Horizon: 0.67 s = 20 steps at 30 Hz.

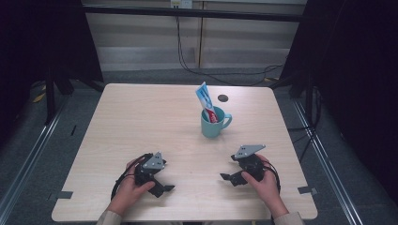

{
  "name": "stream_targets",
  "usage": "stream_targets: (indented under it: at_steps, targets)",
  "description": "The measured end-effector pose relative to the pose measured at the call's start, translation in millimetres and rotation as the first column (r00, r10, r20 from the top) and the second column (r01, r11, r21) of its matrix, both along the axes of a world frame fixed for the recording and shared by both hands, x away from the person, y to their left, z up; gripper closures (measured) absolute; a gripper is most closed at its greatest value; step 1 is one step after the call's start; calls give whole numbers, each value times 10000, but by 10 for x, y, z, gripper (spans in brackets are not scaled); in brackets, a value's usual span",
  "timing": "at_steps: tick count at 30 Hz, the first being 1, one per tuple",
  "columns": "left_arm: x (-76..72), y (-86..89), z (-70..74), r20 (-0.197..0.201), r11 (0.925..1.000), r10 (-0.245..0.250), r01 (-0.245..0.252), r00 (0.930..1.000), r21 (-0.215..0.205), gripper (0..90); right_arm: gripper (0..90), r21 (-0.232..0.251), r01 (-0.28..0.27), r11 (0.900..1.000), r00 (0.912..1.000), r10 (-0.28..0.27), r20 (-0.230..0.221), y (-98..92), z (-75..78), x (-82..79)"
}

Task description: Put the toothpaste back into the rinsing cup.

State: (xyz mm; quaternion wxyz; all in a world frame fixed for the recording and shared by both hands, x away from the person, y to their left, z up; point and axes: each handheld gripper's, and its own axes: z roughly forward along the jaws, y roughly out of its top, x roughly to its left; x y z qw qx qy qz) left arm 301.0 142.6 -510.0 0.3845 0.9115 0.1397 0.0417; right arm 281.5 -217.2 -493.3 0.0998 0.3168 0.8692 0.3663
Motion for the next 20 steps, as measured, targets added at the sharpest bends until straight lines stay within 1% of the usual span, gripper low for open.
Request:
stream_targets:
  at_steps: [1, 4, 6, 8, 9, 11, 12, 14, 17, 20]
  targets:
    - [0, 0, 0, -3, 10000, -1, 1, 10000, -1, 20, 141, 17, 29, 10000, 10000, -29, 6, -4, -16, -4]
    - [0, 0, 0, -1, 10000, 0, 0, 10000, -2, 20, 141, -149, 135, 9998, 9999, -135, 14, -19, -52, -14]
    - [0, 0, 0, -4, 10000, 3, -3, 10000, -6, 20, 141, -119, 146, 9998, 9999, -146, 1, -26, -87, -17]
    - [0, 0, 0, -2, 10000, -2, 2, 10000, -1, 20, 139, -312, 166, 9994, 9999, -165, 41, -27, -122, -23]
    - [0, 0, 0, -2, 10000, -1, 1, 10000, 0, 20, 139, -283, 207, 9994, 9997, -204, 116, -29, -129, -30]
    - [0, 0, 0, -2, 10000, -1, 1, 10000, -1, 20, 141, -167, 240, 9996, 9996, -238, 121, -35, -135, -30]
    - [0, 0, 0, -1, 10000, -4, 4, 10000, 1, 20, 139, -220, 234, 9995, 9996, -231, 163, -36, -137, -31]
    - [0, 0, 0, -2, 10000, -1, 1, 10000, -2, 20, 136, -171, 248, 9995, 9995, -245, 196, -39, -143, -33]
    - [0, 0, 0, -1, 10000, -5, 5, 10000, 2, 20, 130, 71, 362, 9993, 9986, -364, 390, -52, -172, -47]
    - [0, 0, 0, -7, 10000, -1, 1, 10000, 1, 20, 129, 88, 408, 9991, 9983, -412, 402, -53, -175, -48]
